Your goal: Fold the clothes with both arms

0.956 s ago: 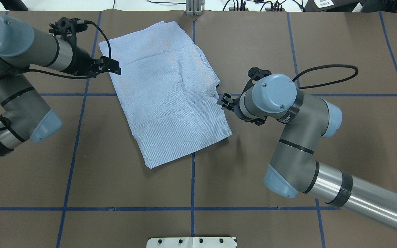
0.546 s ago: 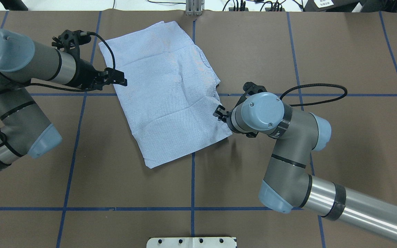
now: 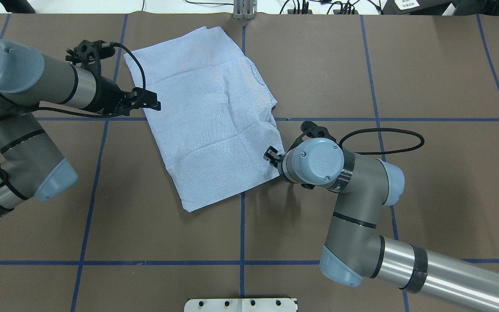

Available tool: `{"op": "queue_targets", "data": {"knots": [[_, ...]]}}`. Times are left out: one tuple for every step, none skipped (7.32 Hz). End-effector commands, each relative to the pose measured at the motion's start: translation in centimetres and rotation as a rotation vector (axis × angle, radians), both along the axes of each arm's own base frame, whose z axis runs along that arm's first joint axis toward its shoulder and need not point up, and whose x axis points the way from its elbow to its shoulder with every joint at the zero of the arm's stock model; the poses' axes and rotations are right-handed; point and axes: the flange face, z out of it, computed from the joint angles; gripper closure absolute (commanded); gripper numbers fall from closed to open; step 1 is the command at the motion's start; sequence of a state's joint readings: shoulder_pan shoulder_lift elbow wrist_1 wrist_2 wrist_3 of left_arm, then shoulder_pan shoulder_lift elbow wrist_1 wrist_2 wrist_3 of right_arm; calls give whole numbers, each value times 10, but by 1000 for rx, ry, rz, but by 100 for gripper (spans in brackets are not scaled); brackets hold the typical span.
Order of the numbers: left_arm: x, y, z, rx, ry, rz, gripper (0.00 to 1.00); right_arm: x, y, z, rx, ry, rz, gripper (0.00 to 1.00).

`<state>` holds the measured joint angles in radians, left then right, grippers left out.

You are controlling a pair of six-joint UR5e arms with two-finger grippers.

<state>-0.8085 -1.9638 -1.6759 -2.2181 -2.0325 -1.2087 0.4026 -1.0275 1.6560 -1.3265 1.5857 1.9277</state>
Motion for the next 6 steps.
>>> {"op": "queue_targets", "data": {"knots": [[0,0,1,-1,-1,0,0,-18,-8,-8,20,12,25,38],[0,0,1,-1,-1,0,0,-20,-9,-6,22,16,26,39],[0,0,1,-1,-1,0,0,-21,-9,-3,20,22,25,39],[0,0,1,-1,-1,0,0,-21,-10,-4,24,22,27,48],[0,0,1,-1,-1,0,0,-21,-10,-5,22,21,29,81],[0,0,1,-1,-1,0,0,-21,-10,-6,21,20,30,100]]}}
